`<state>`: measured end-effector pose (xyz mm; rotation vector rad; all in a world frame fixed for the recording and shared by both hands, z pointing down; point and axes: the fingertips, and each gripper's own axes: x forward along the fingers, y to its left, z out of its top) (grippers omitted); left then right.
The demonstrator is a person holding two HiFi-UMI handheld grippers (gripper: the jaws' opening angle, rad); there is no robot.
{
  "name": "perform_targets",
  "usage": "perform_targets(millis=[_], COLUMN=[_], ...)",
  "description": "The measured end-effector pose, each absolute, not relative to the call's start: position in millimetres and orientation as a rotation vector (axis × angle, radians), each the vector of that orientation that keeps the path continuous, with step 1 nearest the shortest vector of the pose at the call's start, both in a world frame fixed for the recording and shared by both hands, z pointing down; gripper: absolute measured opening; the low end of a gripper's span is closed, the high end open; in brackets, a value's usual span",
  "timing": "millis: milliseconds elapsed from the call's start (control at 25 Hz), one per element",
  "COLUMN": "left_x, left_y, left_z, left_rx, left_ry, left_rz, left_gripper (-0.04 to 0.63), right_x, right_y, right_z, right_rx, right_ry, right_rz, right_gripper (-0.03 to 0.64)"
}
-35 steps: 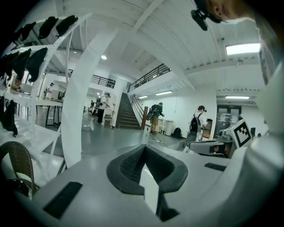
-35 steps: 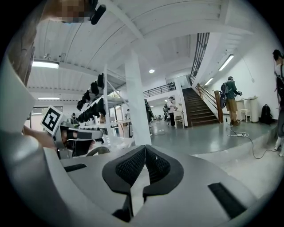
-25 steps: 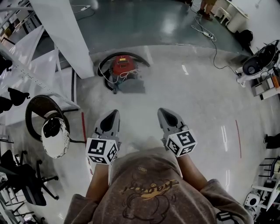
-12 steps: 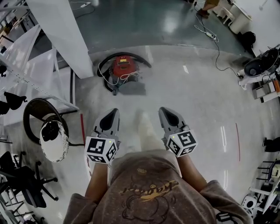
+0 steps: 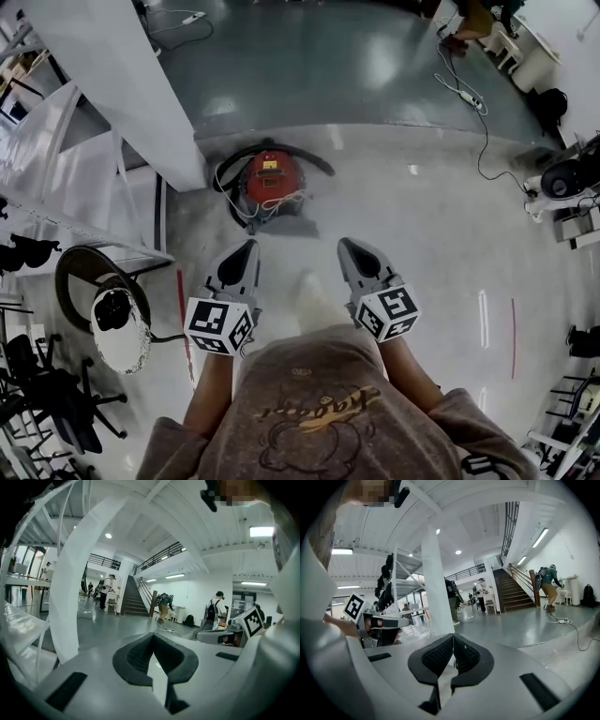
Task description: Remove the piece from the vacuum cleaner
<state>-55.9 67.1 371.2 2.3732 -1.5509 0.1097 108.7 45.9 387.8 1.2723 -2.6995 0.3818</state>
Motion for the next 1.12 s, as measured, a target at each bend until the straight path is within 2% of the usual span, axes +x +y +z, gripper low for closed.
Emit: perform_targets(millis=[560,1120], left_x=[-56.2,-76.3], left_y=[-58.5,-86.1], left_z=[365.4,359.5], left_rx=[2.264,2.323], left_ry=[-1.689,-1.606], left_rz=[0.095,0.090], left_gripper=[0.003,0.005], right_x=[99.6,72.8], right_y=[-93.7,-115.1], right_z=[387.8,374.2], right_rx=[1.085,1.121], right_ry=[-2.775,-2.806], right_rz=[0.412,0.427], right_gripper=[0.002,0.003])
